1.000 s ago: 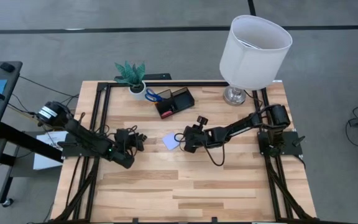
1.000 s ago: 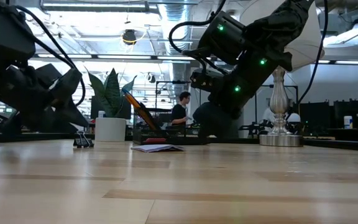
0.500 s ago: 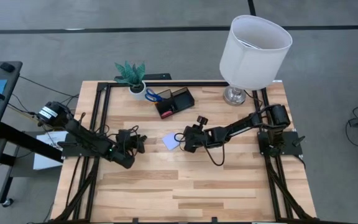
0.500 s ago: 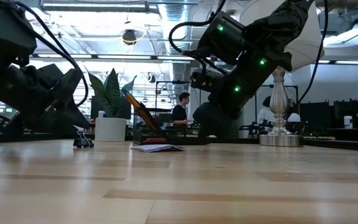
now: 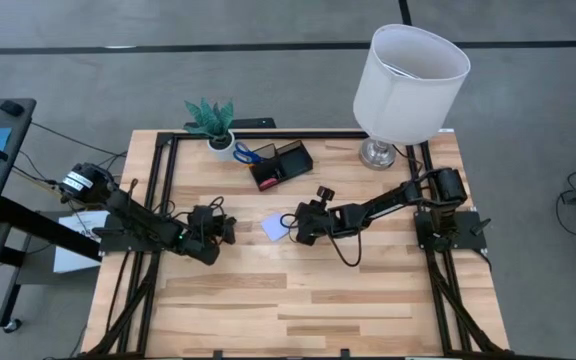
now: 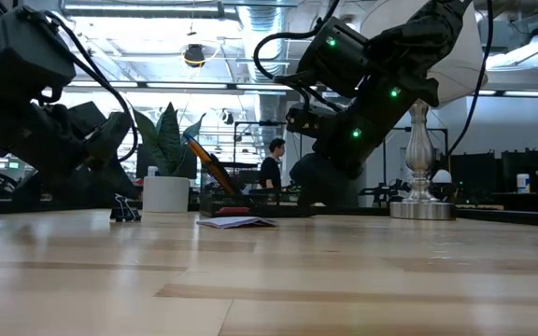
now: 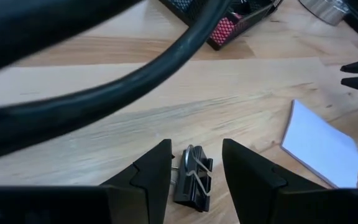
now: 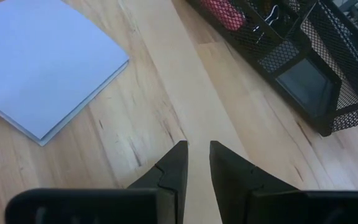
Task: Pick and place office supplies into organizer
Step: Put the binder clip into the desk organizer
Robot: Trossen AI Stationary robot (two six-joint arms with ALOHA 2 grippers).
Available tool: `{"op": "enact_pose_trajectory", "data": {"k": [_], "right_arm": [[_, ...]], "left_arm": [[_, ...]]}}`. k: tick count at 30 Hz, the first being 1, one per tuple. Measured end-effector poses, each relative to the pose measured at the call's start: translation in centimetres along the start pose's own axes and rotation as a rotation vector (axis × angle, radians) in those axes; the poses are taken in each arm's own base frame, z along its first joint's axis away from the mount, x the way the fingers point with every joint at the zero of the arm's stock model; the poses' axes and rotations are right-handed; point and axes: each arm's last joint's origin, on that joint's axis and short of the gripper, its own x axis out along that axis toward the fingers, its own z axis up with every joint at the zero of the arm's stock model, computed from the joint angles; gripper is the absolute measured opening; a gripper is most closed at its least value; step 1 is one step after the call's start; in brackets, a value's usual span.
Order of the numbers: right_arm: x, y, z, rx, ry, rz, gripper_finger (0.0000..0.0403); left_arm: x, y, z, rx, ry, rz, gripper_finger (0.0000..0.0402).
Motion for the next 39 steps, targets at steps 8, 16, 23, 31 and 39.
{"op": "enact_pose_trajectory", "data": {"k": [8, 16, 23, 31, 39], "right_arm": [[0.0, 0.0, 0.0, -0.001, 0.0, 0.0, 0.0061], [0.0, 0.0, 0.0, 0.0, 0.0, 0.0, 0.0061], [0.0, 0.0, 0.0, 0.001, 0.0, 0.0, 0.0061], [0.0, 0.0, 0.0, 0.001, 0.0, 0.0, 0.0061], [0.0, 0.0, 0.0, 0.002, 0.0, 0.0, 0.0061]], "left_arm": [[0.0, -0.3, 0.0, 0.067, -0.003, -0.02, 0.0073], [0.0, -0.8, 0.1, 0.125, -0.022, -0.053, 0.0004], [0.1, -1.6, 0.7, 0.18, -0.1, -0.086, 0.0001], [1.2, -2.6, 2.3, 0.355, -0.188, -0.082, 0.0], [2.7, -4.0, 4.9, 0.554, -0.23, -0.168, 0.0]]}}
